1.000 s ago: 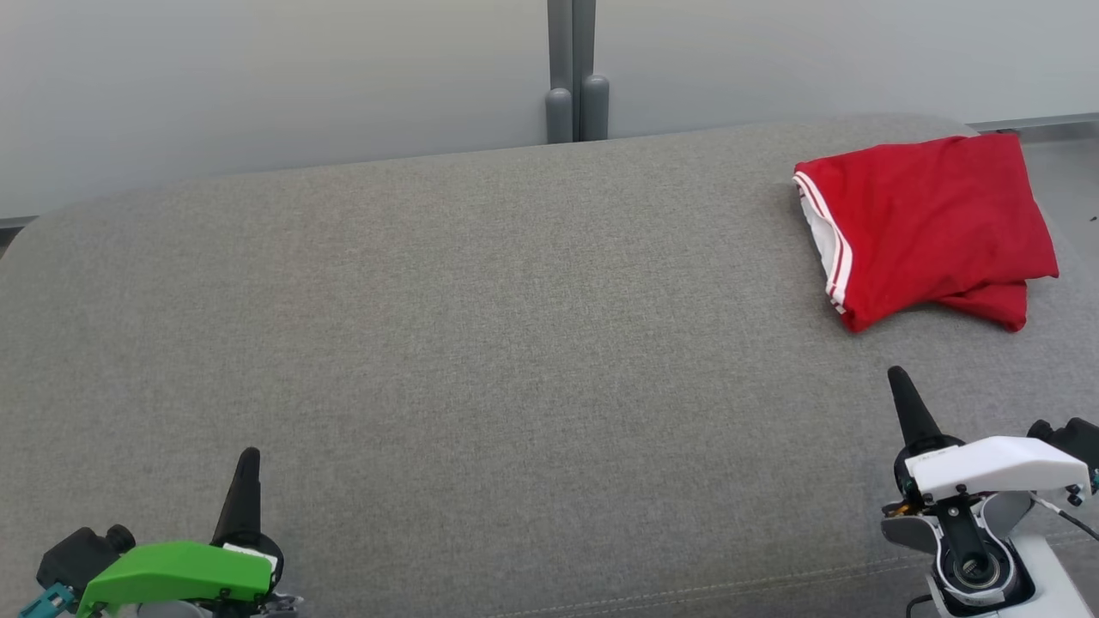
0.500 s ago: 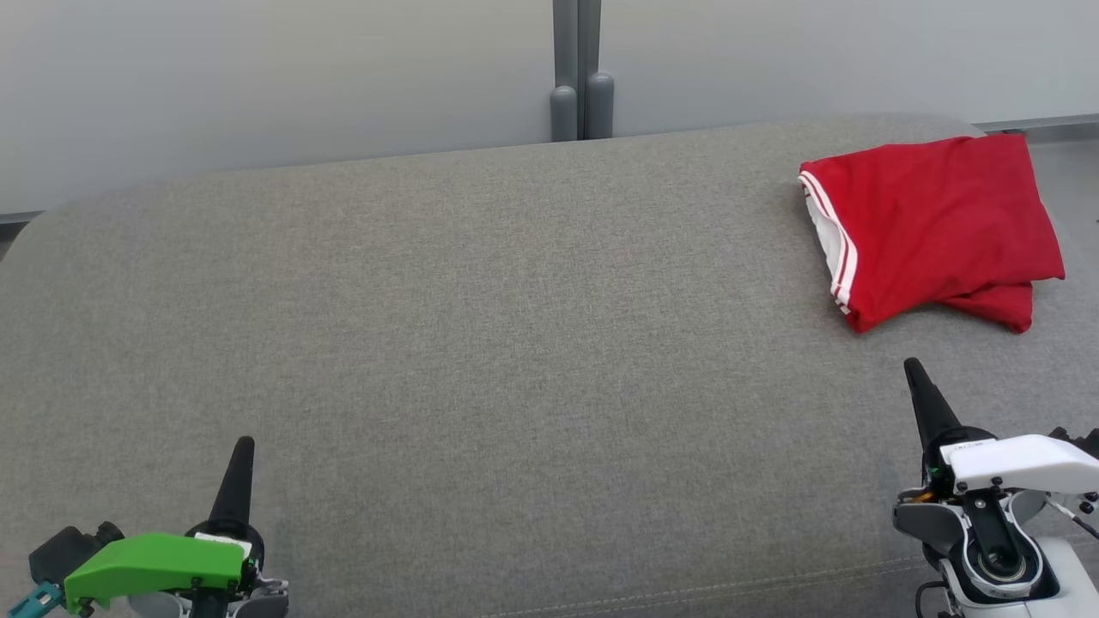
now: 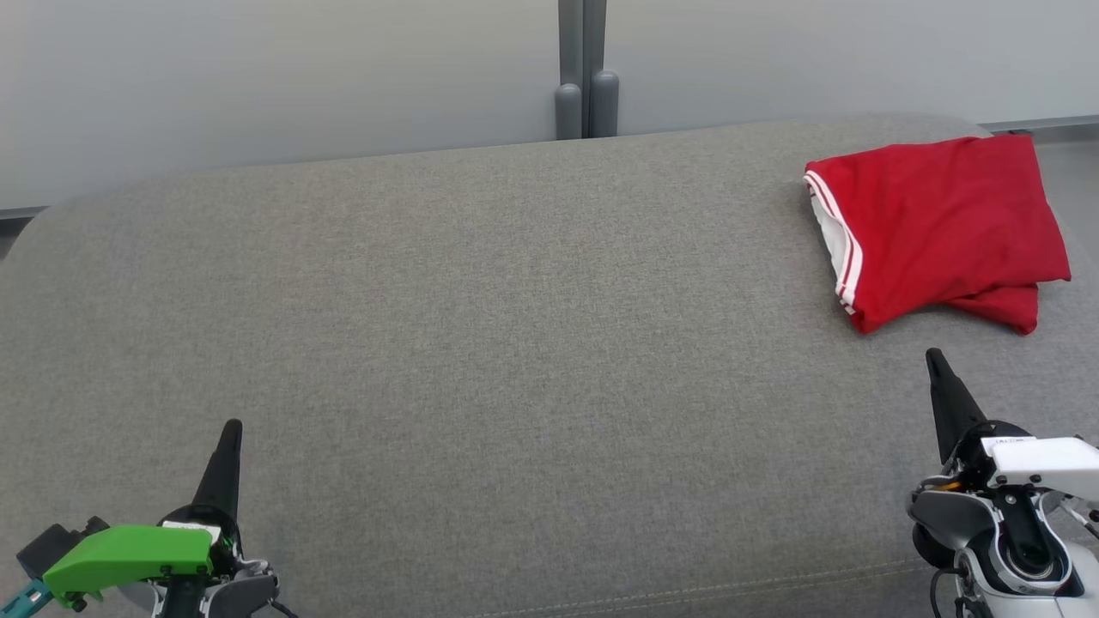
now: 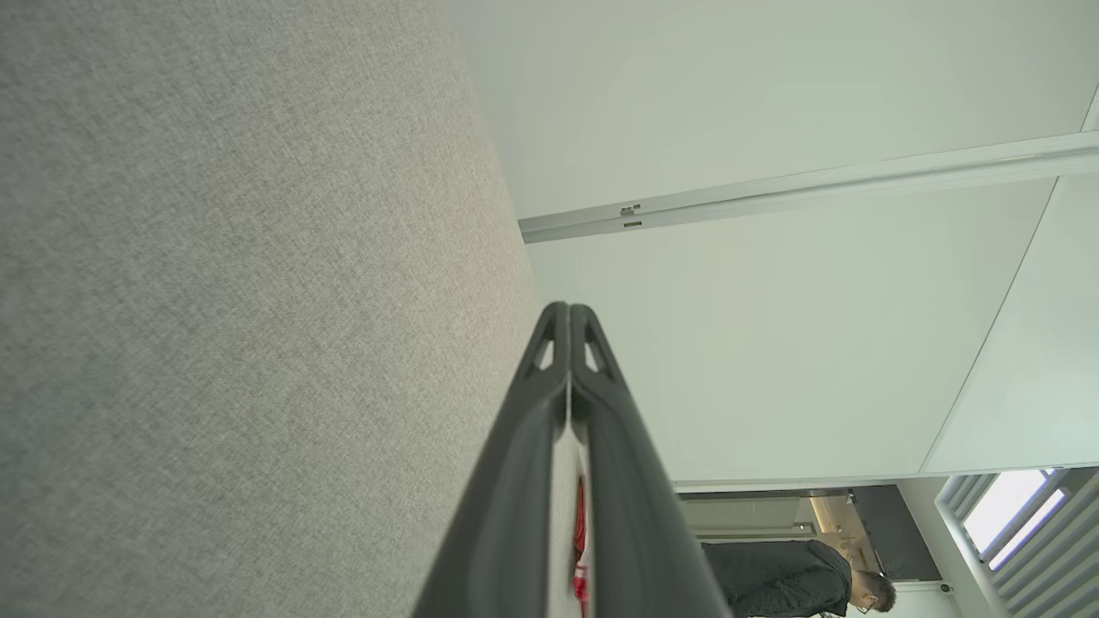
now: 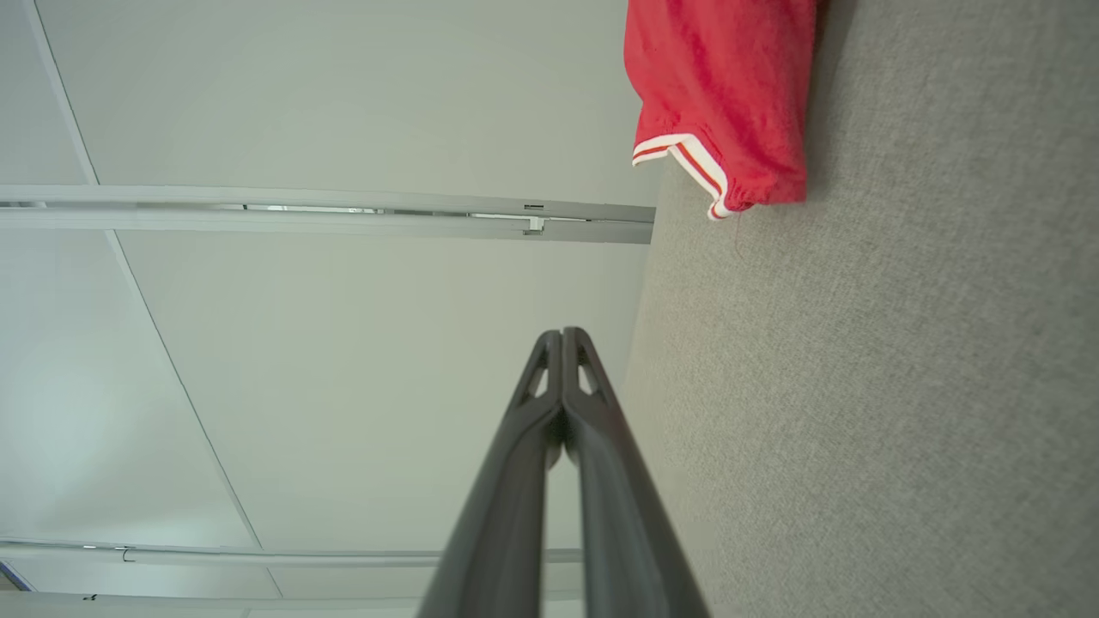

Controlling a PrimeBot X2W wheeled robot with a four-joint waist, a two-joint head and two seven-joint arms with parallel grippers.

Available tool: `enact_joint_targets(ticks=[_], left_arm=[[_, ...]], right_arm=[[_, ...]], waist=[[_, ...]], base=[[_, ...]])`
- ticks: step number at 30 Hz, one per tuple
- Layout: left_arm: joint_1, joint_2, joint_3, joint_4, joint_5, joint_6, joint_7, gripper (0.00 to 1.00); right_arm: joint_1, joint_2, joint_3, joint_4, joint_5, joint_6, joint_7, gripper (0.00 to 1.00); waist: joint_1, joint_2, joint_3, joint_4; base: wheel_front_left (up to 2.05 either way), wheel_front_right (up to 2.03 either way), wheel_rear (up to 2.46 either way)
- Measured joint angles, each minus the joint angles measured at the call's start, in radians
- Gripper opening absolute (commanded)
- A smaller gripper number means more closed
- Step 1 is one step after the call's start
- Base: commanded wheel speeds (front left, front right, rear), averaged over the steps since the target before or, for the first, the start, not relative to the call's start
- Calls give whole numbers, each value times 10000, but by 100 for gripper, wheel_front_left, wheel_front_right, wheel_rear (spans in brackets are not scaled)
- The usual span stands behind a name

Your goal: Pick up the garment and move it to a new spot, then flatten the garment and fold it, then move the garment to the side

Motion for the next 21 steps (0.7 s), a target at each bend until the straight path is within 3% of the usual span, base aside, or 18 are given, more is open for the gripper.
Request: enact_joint_targets(ticks=[10, 21], left_arm=[[-115, 35, 157, 163, -963, -182, 213, 0], [-183, 35, 165, 219, -978, -184, 213, 0]], right_arm=[[-12, 69, -320, 42, 959, 188, 238, 0], [-14, 71, -324, 73, 965, 201, 238, 0]], waist=[[0, 0, 14, 33], [1, 0, 12, 34]], base=[[0, 0, 0], [0, 0, 0]])
